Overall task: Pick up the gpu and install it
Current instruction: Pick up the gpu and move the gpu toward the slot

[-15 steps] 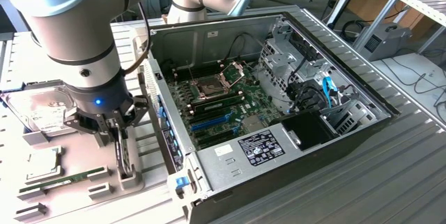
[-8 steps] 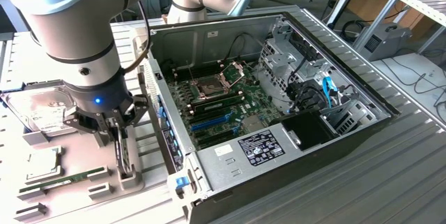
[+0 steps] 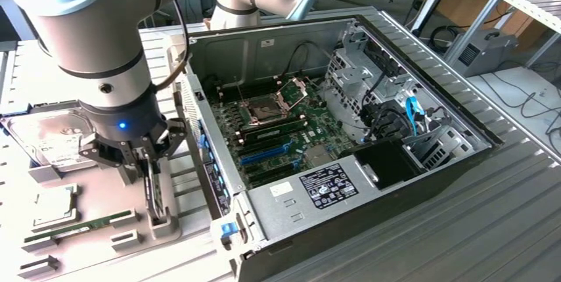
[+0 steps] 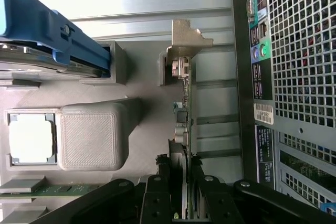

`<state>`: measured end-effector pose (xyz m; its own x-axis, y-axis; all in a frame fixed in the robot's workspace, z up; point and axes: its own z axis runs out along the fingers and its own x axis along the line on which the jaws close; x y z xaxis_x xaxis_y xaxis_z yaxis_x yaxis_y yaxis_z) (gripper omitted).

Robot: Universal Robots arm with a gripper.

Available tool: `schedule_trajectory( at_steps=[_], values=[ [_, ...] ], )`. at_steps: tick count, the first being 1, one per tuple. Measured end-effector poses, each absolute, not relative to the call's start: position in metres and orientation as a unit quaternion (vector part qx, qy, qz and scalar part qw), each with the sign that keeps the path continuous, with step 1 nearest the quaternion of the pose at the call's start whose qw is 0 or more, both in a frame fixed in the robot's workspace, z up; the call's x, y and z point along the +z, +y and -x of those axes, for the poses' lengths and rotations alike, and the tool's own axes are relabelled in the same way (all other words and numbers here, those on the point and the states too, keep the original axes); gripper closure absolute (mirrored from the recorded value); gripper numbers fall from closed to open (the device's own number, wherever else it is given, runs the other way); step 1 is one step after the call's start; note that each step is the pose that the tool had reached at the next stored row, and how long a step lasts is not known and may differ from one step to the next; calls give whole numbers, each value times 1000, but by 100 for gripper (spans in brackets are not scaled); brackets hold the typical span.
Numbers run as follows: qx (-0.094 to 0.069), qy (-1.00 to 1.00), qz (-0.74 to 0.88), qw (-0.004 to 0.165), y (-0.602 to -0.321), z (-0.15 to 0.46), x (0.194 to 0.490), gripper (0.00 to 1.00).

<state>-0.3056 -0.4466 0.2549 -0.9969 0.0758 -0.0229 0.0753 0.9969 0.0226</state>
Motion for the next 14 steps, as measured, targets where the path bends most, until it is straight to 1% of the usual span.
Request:
schedule_trajectory(
  at_steps=[14],
  values=[
    [11,999,-38,12,-445,306,257,74]
  ],
)
